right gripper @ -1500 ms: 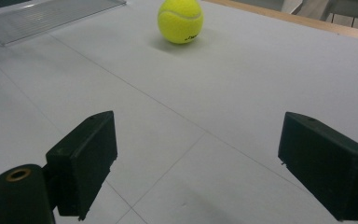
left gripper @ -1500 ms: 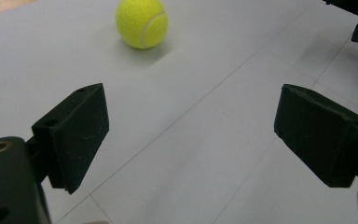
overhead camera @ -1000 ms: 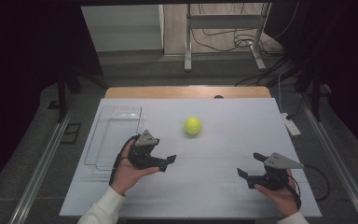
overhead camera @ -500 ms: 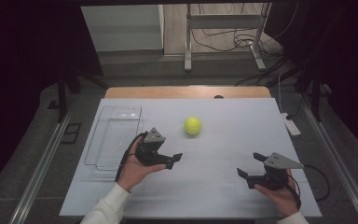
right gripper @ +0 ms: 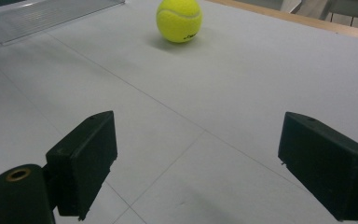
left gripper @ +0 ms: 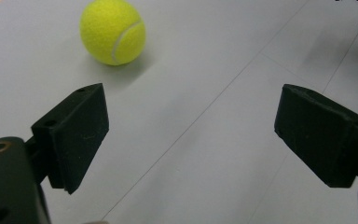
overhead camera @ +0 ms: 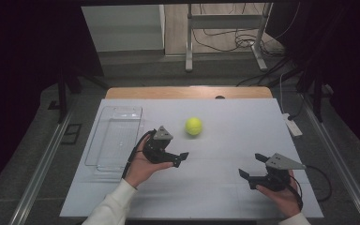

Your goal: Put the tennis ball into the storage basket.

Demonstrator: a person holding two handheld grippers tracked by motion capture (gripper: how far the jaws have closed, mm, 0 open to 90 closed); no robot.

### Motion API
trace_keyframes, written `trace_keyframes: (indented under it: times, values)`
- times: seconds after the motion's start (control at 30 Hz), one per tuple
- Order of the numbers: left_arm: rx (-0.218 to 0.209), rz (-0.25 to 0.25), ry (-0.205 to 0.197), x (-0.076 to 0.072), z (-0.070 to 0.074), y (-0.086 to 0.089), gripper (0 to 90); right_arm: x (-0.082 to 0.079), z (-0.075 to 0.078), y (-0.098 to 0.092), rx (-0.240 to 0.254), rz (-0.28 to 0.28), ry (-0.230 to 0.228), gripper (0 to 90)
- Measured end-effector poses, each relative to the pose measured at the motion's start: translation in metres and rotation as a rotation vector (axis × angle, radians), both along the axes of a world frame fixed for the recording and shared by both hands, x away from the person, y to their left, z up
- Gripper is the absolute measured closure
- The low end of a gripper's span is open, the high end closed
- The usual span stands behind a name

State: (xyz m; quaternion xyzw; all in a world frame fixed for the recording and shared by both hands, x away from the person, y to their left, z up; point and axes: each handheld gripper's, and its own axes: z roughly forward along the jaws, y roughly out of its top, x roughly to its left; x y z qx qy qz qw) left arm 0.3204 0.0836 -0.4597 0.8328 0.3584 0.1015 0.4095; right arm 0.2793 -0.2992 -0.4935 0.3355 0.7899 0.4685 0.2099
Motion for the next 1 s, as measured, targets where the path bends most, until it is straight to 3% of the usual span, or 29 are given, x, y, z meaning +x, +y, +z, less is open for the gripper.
trace_keyframes:
  times: [1.0]
  values:
    - [0.022,0.004,0.05,0.032,0.001,-0.018,10.7,0.0,0.0,-0.001,0.003,0.0,0.003,11.8]
